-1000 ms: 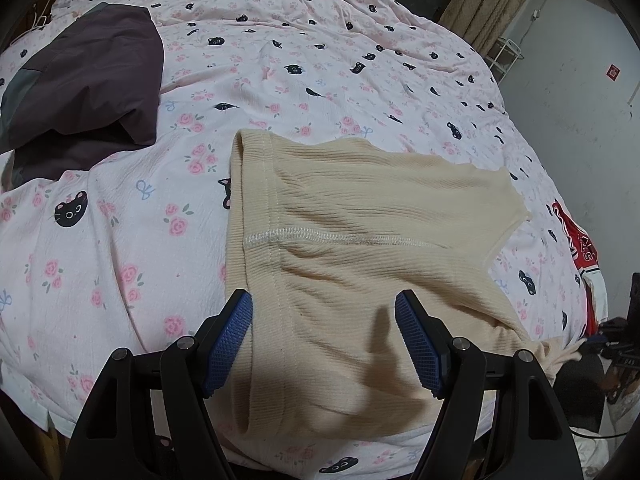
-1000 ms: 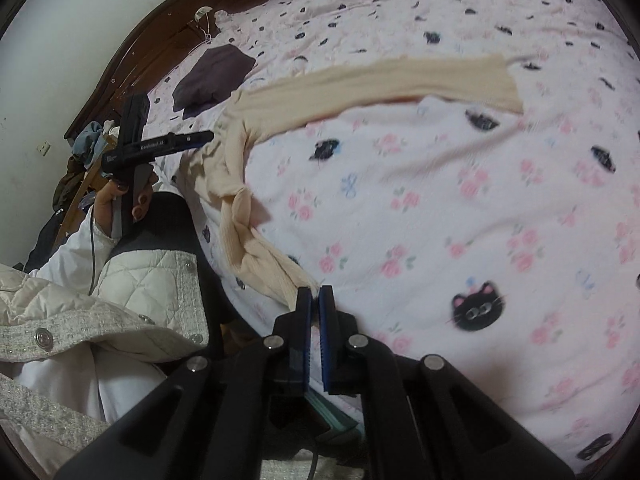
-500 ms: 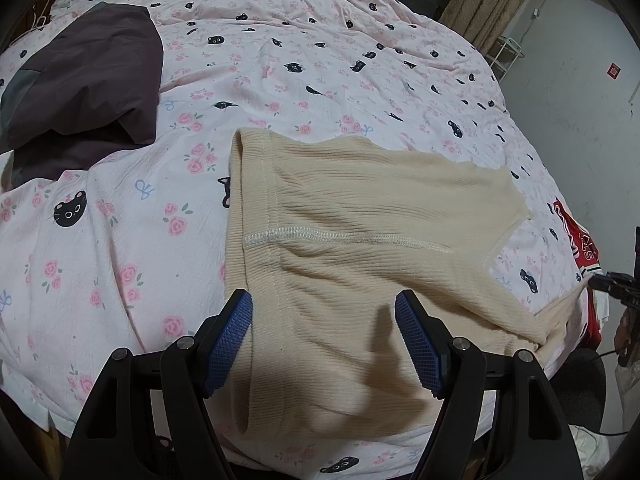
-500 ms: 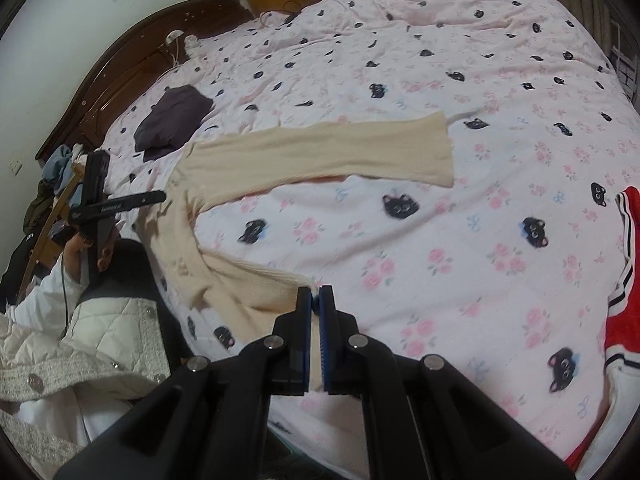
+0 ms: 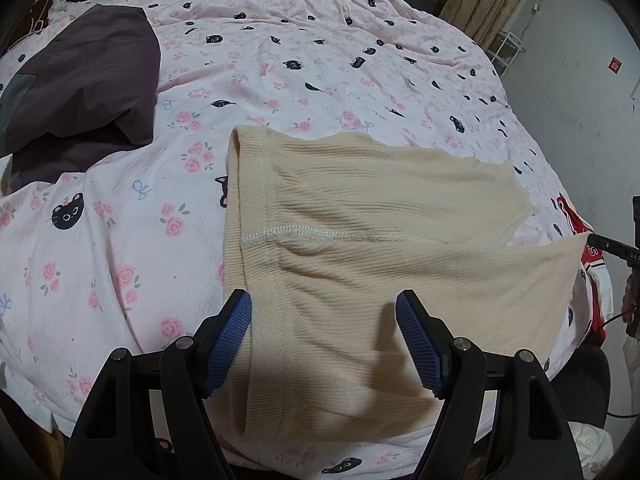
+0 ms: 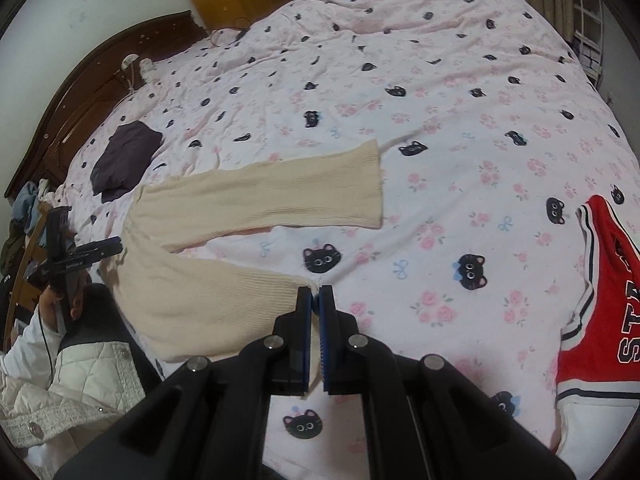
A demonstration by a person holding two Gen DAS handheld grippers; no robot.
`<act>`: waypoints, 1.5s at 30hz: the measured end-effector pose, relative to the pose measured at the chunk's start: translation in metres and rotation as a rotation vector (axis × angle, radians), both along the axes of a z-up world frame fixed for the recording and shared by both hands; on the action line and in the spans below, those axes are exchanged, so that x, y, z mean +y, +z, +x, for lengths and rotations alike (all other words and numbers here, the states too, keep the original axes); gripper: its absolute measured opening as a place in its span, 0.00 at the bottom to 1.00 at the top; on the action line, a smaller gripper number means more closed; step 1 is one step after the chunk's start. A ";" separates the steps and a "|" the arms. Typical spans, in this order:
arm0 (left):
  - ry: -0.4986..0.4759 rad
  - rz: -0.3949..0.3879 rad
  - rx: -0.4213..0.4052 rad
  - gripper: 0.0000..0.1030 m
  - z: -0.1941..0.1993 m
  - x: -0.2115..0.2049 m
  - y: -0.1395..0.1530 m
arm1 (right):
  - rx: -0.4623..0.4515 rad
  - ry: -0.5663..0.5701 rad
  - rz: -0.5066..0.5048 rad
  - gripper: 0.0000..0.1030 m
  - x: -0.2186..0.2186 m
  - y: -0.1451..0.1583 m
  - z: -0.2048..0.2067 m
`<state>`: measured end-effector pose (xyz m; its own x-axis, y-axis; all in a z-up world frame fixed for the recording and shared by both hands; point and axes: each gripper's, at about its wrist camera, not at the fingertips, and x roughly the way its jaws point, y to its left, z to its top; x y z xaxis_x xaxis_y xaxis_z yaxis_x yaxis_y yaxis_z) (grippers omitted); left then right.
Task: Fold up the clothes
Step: 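Grasp the other sleeve end with the right gripper and pull it out straight, then regrasp the sleeve cuff with the right gripper and adjust its position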
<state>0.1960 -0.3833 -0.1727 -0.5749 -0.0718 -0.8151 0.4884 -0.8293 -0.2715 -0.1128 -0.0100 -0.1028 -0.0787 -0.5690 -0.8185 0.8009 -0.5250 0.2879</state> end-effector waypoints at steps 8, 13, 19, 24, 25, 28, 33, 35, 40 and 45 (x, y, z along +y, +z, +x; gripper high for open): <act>-0.004 -0.003 -0.005 0.71 -0.001 0.001 0.000 | -0.007 -0.018 -0.022 0.04 0.003 0.000 -0.004; -0.006 -0.009 -0.011 0.71 -0.003 0.002 -0.001 | -0.032 -0.032 0.075 0.04 -0.007 -0.028 -0.011; -0.006 -0.007 -0.010 0.71 -0.003 0.001 -0.001 | -0.009 -0.080 0.191 0.05 -0.013 -0.062 -0.018; -0.008 -0.006 -0.009 0.71 -0.003 0.000 -0.002 | -0.047 -0.104 0.136 0.08 0.005 -0.059 -0.020; -0.008 -0.005 -0.009 0.71 -0.003 0.000 -0.002 | -0.077 -0.095 0.106 0.08 0.009 -0.057 -0.019; -0.008 -0.005 -0.007 0.71 -0.004 0.000 -0.002 | -0.191 -0.053 0.032 0.19 0.020 -0.056 -0.012; -0.010 -0.008 -0.007 0.71 -0.005 0.001 -0.002 | -0.233 -0.038 0.009 0.40 0.028 -0.061 0.007; -0.010 -0.006 -0.005 0.71 -0.005 0.000 -0.001 | -0.269 -0.041 -0.009 0.40 0.031 -0.066 0.011; -0.010 -0.006 -0.005 0.71 -0.004 0.000 -0.001 | -0.316 -0.046 -0.027 0.41 0.028 -0.081 0.019; -0.010 -0.005 -0.004 0.72 -0.004 0.001 -0.001 | -0.406 -0.070 -0.093 0.41 0.030 -0.093 0.020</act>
